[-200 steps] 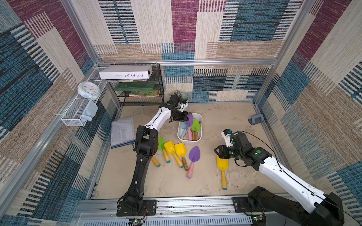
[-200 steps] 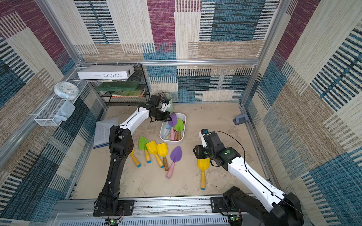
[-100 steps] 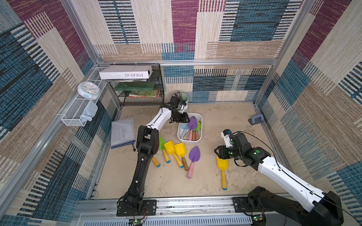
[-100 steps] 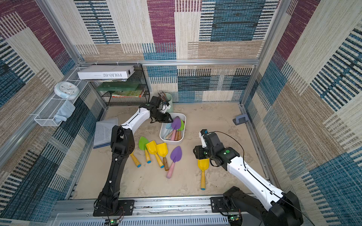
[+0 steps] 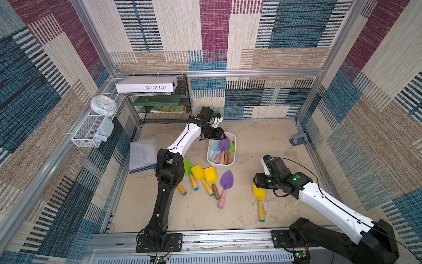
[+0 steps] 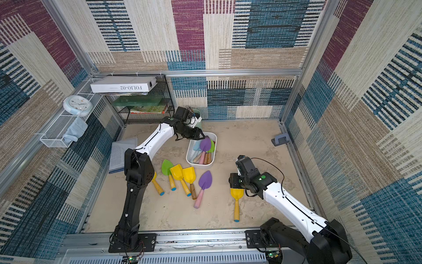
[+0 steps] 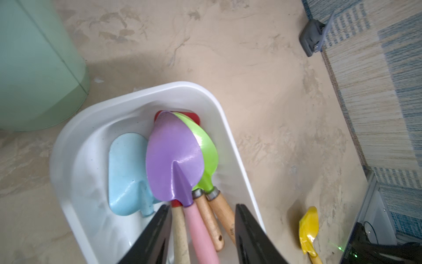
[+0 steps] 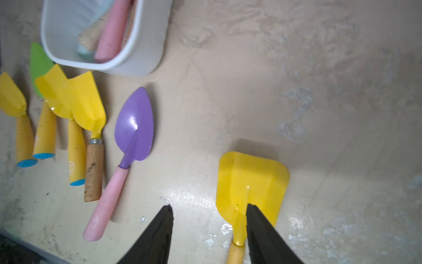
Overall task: Put the shovel into the storage box
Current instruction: Place the shovel in the storage box.
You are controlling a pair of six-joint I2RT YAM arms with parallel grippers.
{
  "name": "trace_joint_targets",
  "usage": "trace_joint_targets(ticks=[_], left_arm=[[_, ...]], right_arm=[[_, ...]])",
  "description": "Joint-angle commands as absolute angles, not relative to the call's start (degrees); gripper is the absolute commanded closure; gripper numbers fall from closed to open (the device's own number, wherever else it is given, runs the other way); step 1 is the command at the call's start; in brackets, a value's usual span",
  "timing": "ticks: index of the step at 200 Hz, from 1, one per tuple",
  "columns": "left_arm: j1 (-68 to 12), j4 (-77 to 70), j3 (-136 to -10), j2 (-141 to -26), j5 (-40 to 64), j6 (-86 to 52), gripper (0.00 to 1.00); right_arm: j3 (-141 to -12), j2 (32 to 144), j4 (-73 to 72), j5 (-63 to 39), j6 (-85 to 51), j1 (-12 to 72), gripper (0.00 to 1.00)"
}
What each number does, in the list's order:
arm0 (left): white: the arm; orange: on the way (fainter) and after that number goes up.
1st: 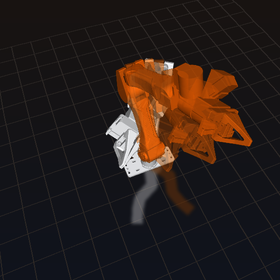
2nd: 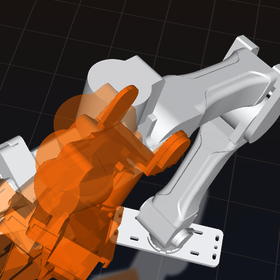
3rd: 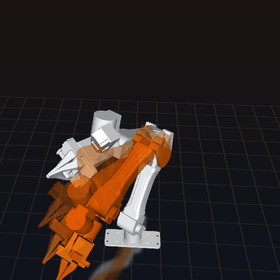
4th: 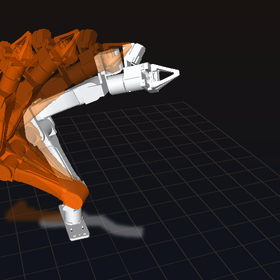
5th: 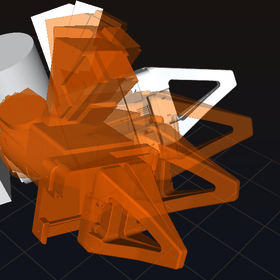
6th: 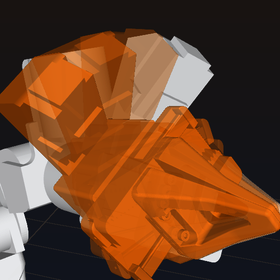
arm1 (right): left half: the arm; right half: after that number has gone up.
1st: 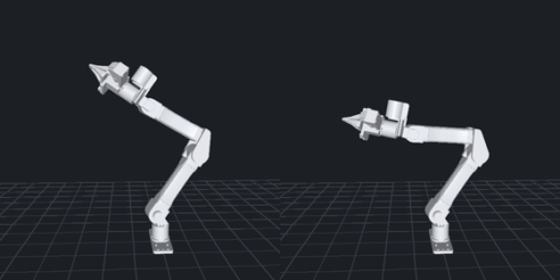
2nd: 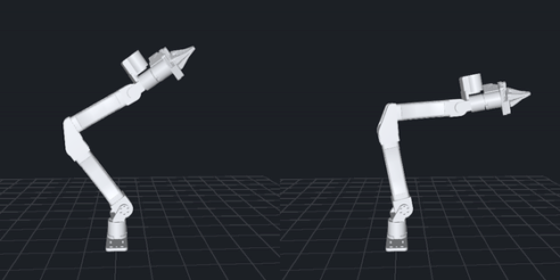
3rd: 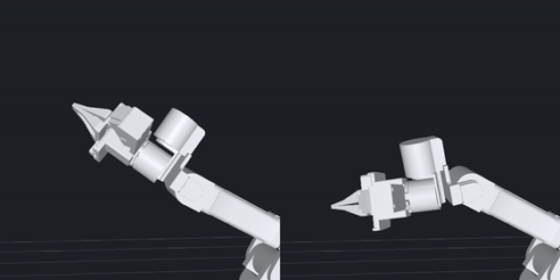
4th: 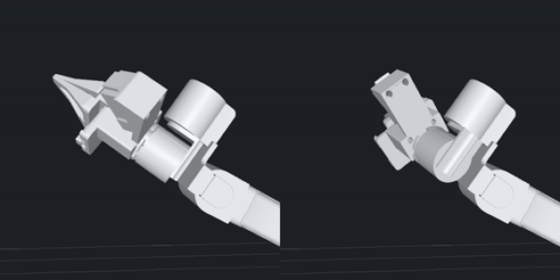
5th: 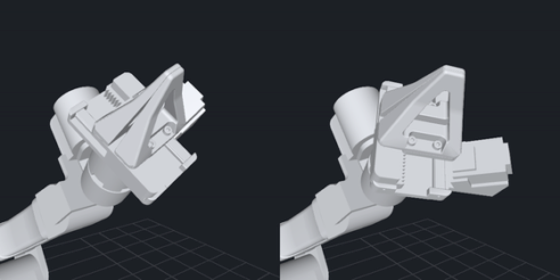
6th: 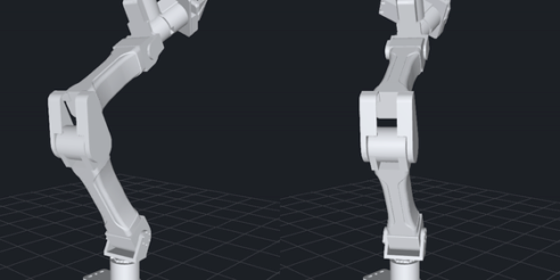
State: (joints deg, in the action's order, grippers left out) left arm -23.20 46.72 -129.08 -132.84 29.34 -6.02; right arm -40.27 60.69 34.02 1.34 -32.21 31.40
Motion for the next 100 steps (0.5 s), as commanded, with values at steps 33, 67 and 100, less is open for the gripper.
trace_joint_targets(ticks=[33, 67, 100], left_arm=[[-27.5, 41.5, -118.82, -121.21, 30.63, -7.47, 0.49], [-28.68, 34.88, -108.7, -113.54, 31.79, -10.88, 0.47], [-30.27, 34.69, -104.48, -109.87, 30.65, -10.77, 0.47]], right_arm=[[-33.37, 58.64, 39.55, 3.04, -45.79, 36.75, 0.43], [-31.57, 57.96, 40.03, 3.75, -51.97, 41.49, 0.43], [-29.85, 59.89, 40.1, 4.05, -56.21, 45.68, 0.42]])
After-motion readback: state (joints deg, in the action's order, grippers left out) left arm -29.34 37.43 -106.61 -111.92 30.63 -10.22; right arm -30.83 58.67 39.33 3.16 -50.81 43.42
